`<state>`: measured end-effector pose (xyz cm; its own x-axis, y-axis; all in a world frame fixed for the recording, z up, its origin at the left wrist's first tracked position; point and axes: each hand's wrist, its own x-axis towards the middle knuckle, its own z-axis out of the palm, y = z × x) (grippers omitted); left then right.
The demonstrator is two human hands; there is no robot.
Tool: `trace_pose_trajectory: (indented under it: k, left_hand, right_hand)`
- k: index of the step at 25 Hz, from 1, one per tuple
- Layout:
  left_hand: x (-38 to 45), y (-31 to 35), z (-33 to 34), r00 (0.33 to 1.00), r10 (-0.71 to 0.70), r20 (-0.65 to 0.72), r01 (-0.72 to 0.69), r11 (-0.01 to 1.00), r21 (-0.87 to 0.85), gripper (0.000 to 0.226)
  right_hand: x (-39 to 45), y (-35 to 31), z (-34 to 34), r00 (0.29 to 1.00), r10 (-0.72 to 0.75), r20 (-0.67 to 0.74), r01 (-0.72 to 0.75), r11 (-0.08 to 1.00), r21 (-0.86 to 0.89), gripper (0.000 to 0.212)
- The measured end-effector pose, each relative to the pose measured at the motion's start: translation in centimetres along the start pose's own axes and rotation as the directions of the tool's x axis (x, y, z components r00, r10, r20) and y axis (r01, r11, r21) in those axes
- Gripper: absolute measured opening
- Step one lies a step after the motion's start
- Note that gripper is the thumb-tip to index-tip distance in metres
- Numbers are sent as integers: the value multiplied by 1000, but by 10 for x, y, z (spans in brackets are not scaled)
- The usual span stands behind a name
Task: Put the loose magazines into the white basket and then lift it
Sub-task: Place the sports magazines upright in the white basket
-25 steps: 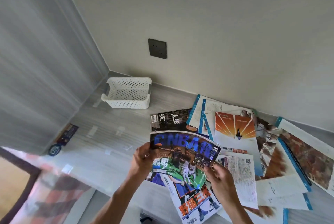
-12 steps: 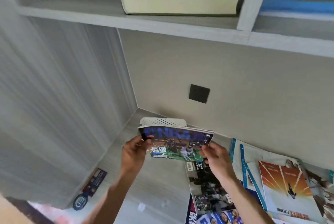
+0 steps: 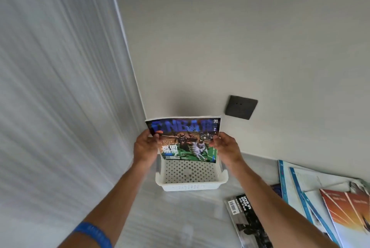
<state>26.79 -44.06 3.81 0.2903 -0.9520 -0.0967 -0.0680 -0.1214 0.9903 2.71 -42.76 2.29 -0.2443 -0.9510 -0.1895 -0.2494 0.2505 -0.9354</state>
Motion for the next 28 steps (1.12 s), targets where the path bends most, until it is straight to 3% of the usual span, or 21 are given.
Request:
trace_pose_trajectory:
  k: [5,8,11,14,18,21,25,28]
  left_hand:
    - [6,-4,7,997,18,74,-26,994,110,15]
    - [14,3,21,989,38,144,-63,982,177,17]
    - [22,10,34,977,22,211,-78,963,259,14]
    - [22,5,48,960,-33,278,-73,928,364,24]
    - [24,-3,52,944,-116,309,9,945,328,57]
    - [16,-13,44,932,-203,301,58,901,430,69]
    - [-28,-31,32,900,-280,335,76,856,512,64]
    - [-81,-44,31,912,-228,341,-3,827,562,58]
  right_hand:
    - [7,6,3,997,77,-28,-79,992,-97,22]
    - [0,14,-2,987,46,-154,-70,985,-155,26]
    - [-6,19,-5,966,9,-259,-33,996,-87,22]
    - [0,14,-14,980,119,-159,-121,993,-4,19]
    - [7,9,-24,990,138,-14,-137,990,42,50]
    - [1,16,-25,985,175,10,-175,984,31,63]
    - [-33,43,-32,981,194,-3,-193,978,82,53]
    - [-90,67,-50,988,157,-1,-156,986,49,33]
